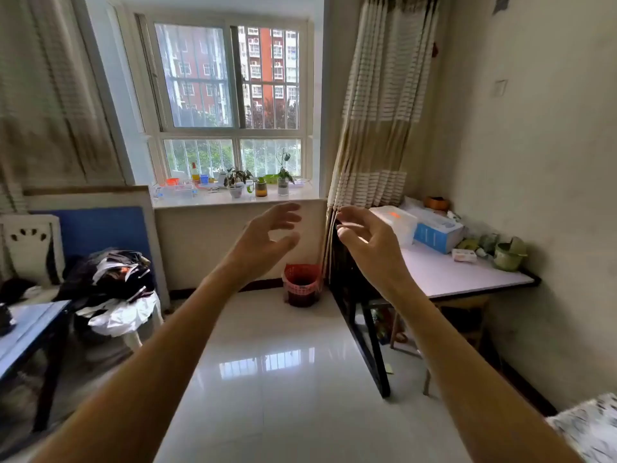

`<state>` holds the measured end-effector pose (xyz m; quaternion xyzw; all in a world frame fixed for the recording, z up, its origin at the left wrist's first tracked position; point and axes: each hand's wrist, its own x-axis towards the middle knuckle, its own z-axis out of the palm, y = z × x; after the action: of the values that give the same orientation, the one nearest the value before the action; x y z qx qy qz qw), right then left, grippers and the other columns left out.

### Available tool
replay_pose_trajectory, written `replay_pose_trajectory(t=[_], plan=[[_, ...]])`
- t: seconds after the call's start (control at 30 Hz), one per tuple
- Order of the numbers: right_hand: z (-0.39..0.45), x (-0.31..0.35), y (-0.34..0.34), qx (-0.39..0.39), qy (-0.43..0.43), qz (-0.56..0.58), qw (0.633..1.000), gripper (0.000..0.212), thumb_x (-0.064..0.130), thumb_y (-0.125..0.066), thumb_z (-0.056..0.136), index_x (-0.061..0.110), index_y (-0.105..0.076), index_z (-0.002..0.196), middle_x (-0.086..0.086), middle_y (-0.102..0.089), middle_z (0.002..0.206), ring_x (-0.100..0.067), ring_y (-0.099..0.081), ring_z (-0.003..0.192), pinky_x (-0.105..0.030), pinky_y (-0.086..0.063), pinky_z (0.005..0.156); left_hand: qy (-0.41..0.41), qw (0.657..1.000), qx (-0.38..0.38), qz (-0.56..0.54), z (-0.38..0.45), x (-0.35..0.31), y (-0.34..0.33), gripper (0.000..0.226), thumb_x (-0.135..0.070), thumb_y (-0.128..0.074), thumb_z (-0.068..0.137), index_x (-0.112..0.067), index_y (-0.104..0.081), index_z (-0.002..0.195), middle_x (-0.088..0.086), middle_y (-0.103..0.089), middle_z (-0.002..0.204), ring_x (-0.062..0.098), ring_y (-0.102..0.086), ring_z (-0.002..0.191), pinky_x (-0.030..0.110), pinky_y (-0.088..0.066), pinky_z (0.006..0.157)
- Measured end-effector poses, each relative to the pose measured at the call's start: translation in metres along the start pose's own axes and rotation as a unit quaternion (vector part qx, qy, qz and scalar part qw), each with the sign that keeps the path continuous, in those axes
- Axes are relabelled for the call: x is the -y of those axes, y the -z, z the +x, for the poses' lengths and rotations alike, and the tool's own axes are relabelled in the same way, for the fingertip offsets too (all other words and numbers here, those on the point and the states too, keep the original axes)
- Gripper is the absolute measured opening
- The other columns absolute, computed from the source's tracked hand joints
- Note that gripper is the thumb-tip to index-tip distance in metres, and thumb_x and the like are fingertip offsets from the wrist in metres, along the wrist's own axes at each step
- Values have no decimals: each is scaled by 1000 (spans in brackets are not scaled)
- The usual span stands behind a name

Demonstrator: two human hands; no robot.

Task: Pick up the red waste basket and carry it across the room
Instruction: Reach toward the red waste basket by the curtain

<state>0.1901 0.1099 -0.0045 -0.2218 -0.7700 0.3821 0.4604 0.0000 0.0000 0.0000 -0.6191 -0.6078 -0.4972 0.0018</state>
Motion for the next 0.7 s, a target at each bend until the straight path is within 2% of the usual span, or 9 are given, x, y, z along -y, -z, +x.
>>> replay_pose_trajectory(t=[0.13,0.3,0.4,0.5,0.7], plan=[[20,-31,-22,14,-28,7,999,38,19,-62,93,24,-64,131,25,-65,112,20,-63,97,-1,-48,78,31,999,11,5,12,37,-6,49,-17,-67,90,-24,-53,136,-11,-65,118,-3,-62,109,12,-51,80],[58,-81,-57,10,-48,4,999,39,19,-61,94,22,-63,133,13,-69,120,2,-66,108,-10,-50,87,46,999,18,-1,40,107,-17,47,-14,-66,91,-21,-53,136,-7,-65,120,1,-62,110,11,-51,81],[92,-110,-86,7,-56,-9,998,38,19,-60,96,21,-62,134,12,-67,120,-5,-66,111,-7,-52,83,55,998,30,-7,65,158,-19,46,-13,-65,93,-19,-53,137,-5,-64,121,3,-62,110,12,-51,84],[126,-134,-109,7,-68,-10,998,39,19,-60,95,21,-62,134,15,-66,116,-1,-65,106,1,-49,77,66,997,38,-12,91,199,-19,46,-13,-64,93,-19,-53,137,-7,-64,120,1,-61,110,13,-51,86],[197,-187,-150,8,-85,-8,996,39,24,-61,93,25,-63,132,21,-68,113,4,-67,106,-1,-50,77,76,996,49,-29,153,275,-23,46,-15,-64,93,-21,-53,137,-11,-65,118,-3,-61,110,11,-50,85]])
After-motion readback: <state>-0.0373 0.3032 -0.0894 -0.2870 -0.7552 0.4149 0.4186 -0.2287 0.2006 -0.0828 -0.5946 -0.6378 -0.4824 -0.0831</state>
